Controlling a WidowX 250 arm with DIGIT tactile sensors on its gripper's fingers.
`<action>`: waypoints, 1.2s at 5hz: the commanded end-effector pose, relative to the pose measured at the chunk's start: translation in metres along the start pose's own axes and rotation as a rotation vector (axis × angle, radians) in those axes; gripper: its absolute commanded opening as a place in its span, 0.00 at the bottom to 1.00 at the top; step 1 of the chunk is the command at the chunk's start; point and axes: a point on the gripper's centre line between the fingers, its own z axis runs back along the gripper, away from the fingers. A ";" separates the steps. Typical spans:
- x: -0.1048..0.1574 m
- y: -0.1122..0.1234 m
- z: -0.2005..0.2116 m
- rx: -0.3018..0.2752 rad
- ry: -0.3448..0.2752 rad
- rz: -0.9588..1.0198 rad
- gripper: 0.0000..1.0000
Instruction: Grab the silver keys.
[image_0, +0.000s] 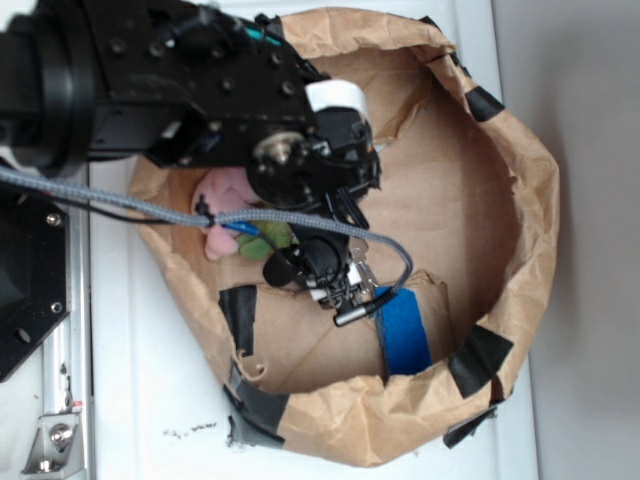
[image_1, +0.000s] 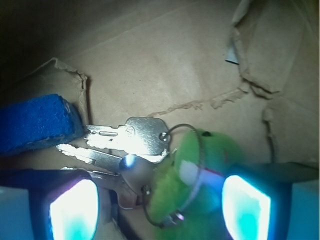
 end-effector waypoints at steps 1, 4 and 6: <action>0.002 -0.015 0.008 -0.036 -0.041 -0.038 1.00; 0.011 -0.010 -0.020 0.032 -0.072 -0.020 1.00; 0.018 -0.007 -0.029 0.048 -0.053 0.041 0.00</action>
